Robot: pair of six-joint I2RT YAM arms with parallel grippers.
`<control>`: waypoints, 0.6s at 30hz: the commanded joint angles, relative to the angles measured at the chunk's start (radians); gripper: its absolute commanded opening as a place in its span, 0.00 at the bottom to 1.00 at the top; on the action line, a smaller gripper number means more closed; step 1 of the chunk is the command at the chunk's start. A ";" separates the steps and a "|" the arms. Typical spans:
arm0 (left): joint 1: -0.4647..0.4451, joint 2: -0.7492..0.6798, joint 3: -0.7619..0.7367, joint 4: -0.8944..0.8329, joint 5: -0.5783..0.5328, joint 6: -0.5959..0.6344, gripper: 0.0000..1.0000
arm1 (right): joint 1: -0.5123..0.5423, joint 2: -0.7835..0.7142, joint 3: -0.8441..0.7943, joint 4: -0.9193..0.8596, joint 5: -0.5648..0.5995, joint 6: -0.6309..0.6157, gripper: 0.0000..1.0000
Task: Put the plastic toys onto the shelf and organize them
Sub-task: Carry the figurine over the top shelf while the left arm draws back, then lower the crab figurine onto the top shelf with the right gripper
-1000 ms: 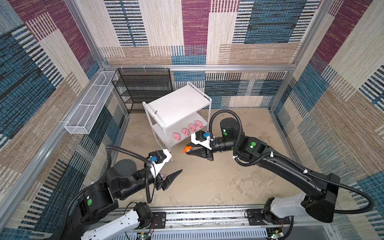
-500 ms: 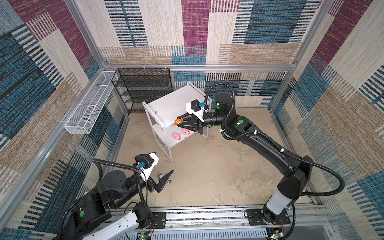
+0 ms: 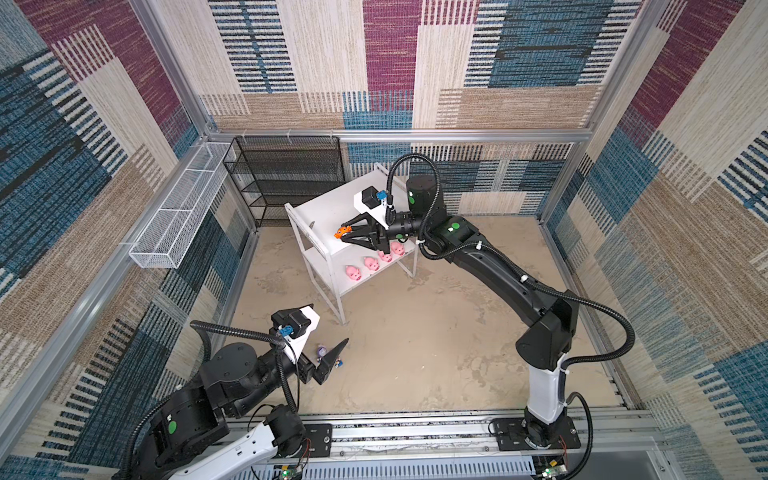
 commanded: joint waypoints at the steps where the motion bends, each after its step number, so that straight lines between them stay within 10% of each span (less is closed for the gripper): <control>1: -0.001 -0.002 -0.005 0.043 -0.007 -0.001 0.99 | -0.001 0.017 0.019 0.007 -0.030 0.002 0.27; 18: 0.001 -0.007 -0.011 0.046 -0.006 -0.001 0.99 | -0.011 0.079 0.064 0.005 -0.056 0.010 0.29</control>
